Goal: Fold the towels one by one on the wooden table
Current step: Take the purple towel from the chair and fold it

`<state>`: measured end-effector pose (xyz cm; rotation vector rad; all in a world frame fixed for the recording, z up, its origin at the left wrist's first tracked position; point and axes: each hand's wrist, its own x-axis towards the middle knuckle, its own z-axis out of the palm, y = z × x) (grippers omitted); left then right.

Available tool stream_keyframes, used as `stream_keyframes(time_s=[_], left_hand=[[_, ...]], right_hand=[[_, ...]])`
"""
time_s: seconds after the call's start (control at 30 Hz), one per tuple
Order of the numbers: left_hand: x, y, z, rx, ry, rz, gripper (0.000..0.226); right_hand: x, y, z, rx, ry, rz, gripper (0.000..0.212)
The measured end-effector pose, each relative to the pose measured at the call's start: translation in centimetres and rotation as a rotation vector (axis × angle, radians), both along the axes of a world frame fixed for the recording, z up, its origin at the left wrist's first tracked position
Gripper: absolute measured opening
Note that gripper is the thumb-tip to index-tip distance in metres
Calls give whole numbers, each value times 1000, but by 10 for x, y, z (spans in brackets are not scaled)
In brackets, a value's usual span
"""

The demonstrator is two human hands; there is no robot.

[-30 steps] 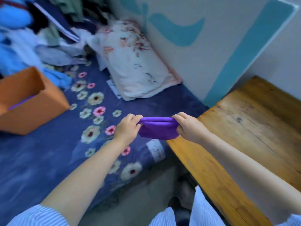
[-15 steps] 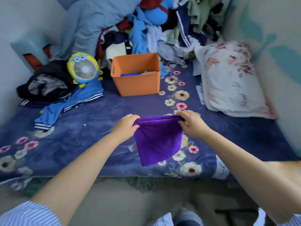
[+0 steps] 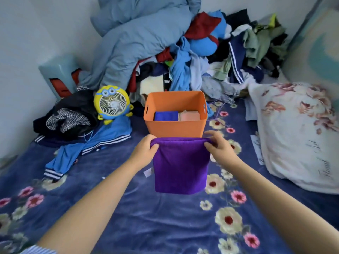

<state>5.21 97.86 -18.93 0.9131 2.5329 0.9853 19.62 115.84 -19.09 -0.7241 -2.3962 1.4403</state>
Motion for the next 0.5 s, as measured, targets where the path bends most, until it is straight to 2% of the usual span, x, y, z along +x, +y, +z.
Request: stream_keyframes(time_s=[0.2, 0.5], left_hand=[[-86, 71, 16, 63, -113, 98, 24], [-183, 133, -20, 134, -175, 192, 24]], right_hand=[[-94, 63, 10, -114, 107, -127, 26], [-196, 118, -24, -377, 141, -203, 20]])
